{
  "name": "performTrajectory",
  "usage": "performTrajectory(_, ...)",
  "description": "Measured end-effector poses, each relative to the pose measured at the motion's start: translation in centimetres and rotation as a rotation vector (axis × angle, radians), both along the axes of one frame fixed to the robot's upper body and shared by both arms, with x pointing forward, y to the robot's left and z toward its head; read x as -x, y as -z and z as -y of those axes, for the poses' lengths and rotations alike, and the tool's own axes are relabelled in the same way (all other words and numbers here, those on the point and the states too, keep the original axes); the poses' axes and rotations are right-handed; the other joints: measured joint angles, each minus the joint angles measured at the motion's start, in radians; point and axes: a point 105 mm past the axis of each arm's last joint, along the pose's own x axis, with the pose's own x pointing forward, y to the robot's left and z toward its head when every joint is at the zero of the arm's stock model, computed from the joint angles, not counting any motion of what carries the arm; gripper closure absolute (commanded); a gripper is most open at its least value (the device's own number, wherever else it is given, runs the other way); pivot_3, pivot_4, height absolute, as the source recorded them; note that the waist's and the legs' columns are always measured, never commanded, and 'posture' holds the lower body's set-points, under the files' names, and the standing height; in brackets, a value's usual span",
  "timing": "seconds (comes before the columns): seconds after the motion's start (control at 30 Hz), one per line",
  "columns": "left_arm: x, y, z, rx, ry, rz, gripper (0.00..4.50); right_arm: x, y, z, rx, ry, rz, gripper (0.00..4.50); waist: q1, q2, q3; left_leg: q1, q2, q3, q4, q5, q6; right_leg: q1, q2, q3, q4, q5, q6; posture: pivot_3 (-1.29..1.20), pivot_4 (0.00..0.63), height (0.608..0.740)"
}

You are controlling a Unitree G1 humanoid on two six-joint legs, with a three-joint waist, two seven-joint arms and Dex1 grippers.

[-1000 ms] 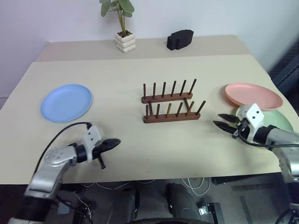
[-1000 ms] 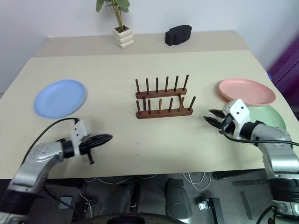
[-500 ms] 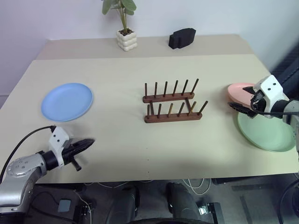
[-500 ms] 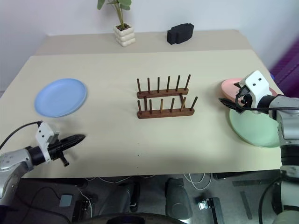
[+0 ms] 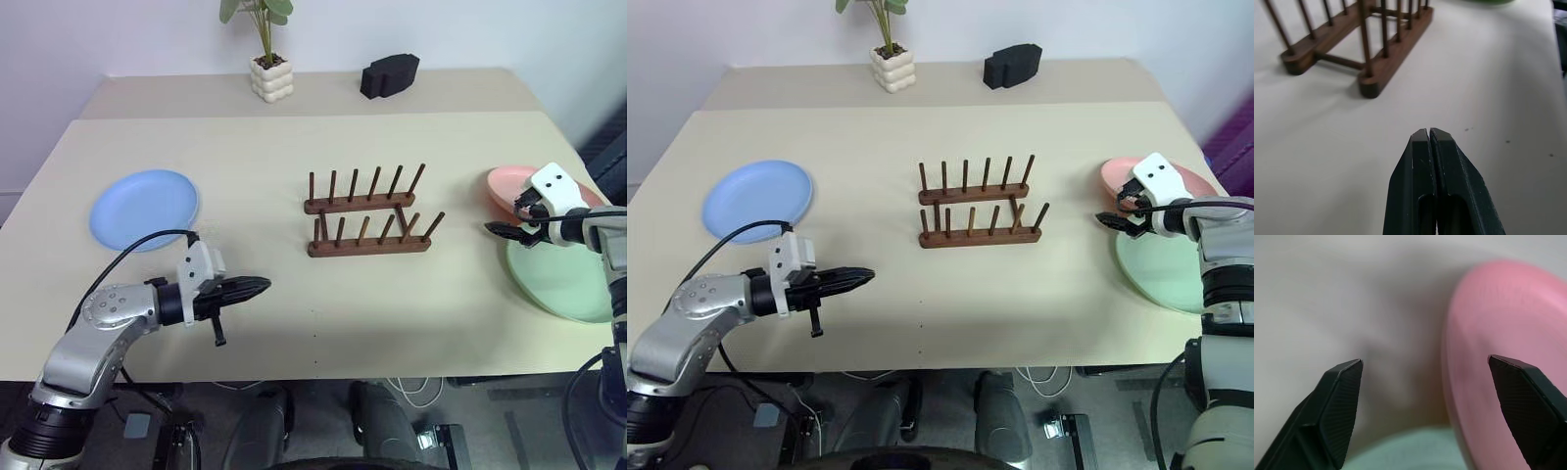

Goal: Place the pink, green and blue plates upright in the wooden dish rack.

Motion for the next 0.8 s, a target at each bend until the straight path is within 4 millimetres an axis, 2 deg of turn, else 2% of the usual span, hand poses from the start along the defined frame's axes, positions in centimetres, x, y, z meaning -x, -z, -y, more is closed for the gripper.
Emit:
performTrajectory(0.17, 0.0, 0.3, 0.5, 0.006, 0.012, -0.008, 4.5, -0.1, -0.2, -0.1, 0.011, -0.003, 0.014, 4.19, 0.001, 0.0, 0.0, 0.0, 0.0, 0.0, 0.003, 0.0, 0.0, 0.0, 0.0, 0.0, 0.001, 0.0, 0.001, 0.0, 0.15, 0.73)
performTrajectory(0.2, 0.0, 0.4, 0.6, 0.006, 0.014, -0.011, 4.5, -0.2, -0.5, -0.3, 0.017, -0.008, 0.023, 4.47, 0.001, 0.0, 0.0, 0.0, 0.0, 0.0, 0.004, 0.0, 0.0, 0.001, 0.0, 0.0, 0.002, 0.001, 0.001, 0.0, 0.15, 0.73)
performTrajectory(0.27, -0.1, 0.5, 0.7, 0.01, 0.008, -0.011, 4.5, -0.5, -1.5, -0.7, 0.031, -0.019, 0.067, 4.47, 0.002, 0.0, 0.0, 0.0, 0.0, 0.0, 0.007, 0.0, 0.0, 0.003, 0.001, 0.0, 0.002, 0.001, 0.001, 0.0, 0.15, 0.73)
performTrajectory(0.4, -0.3, 0.5, 0.8, 0.015, -0.007, 0.001, 4.5, -0.3, -1.2, -0.7, 0.065, -0.017, 0.087, 4.47, 0.006, 0.0, 0.0, 0.0, 0.0, 0.0, 0.009, 0.0, 0.0, 0.004, 0.001, 0.0, 0.002, 0.001, 0.0, 0.0, 0.15, 0.73)
performTrajectory(0.57, -0.7, 0.6, 0.8, 0.031, -0.042, 0.009, 4.5, -0.4, -2.2, -1.7, 0.178, -0.079, 0.211, 4.47, 0.003, 0.0, 0.0, 0.0, 0.0, 0.0, 0.009, 0.0, 0.0, 0.003, 0.001, 0.001, 0.002, 0.003, 0.003, 0.0, 0.15, 0.73)
performTrajectory(0.67, -1.3, 0.5, 0.6, 0.04, -0.079, 0.021, 4.5, -0.4, -4.6, -3.4, 0.226, -0.16, 0.356, 4.47, 0.0, 0.001, 0.0, 0.0, 0.0, 0.0, 0.009, 0.0, 0.0, 0.002, 0.001, 0.002, 0.003, 0.004, 0.004, 0.0, 0.15, 0.73)
performTrajectory(0.8, -2.4, 0.1, 0.1, 0.059, -0.143, 0.044, 4.5, 0.2, -9.4, -6.9, 0.188, -0.272, 0.579, 4.47, 0.003, 0.001, 0.0, 0.0, 0.001, 0.0, 0.009, 0.0, 0.0, 0.003, 0.002, 0.002, 0.003, 0.005, 0.005, 0.0, 0.15, 0.73)
